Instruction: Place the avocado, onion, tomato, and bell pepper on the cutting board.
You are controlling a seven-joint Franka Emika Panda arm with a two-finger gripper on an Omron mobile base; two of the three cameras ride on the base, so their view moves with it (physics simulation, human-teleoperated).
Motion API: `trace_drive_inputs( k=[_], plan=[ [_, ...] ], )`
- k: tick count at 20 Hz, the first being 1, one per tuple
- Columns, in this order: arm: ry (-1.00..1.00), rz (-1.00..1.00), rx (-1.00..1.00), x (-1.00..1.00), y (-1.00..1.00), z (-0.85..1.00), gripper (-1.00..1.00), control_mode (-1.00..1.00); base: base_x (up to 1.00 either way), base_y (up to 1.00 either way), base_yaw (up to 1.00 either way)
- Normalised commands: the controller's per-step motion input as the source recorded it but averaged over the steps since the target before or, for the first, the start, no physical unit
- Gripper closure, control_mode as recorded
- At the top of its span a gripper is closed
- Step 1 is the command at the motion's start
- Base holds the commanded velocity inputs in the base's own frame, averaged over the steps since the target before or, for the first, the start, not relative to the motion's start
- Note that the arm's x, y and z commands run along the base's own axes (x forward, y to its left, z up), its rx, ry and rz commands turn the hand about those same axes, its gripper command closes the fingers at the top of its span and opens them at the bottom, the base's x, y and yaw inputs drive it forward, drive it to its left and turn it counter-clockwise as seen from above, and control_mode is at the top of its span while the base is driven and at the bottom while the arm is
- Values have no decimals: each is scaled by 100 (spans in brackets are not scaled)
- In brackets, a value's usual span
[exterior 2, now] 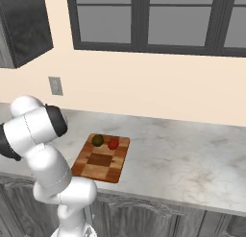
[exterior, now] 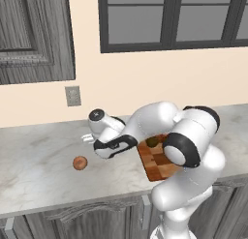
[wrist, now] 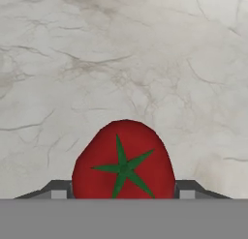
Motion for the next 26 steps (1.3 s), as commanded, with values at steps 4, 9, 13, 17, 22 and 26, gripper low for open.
trace_drive_inputs(
  k=[4, 9, 13, 17, 22, 26],
  plan=[
    [0, -4, 0, -26, -28, 48, 100, -100, 0, 0, 0],
    [0, -1, 0, -41, -26, 43, 100, -100, 0, 0, 0],
    [0, 0, 0, -48, -27, 36, 100, -100, 0, 0, 0],
    [0, 0, 0, -49, -28, 36, 100, -100, 0, 0, 0],
    [0, -1, 0, -39, -34, 34, 100, -100, 0, 0, 0],
    [0, -2, 0, -29, -35, 24, 100, -100, 0, 0, 0]
  ],
)
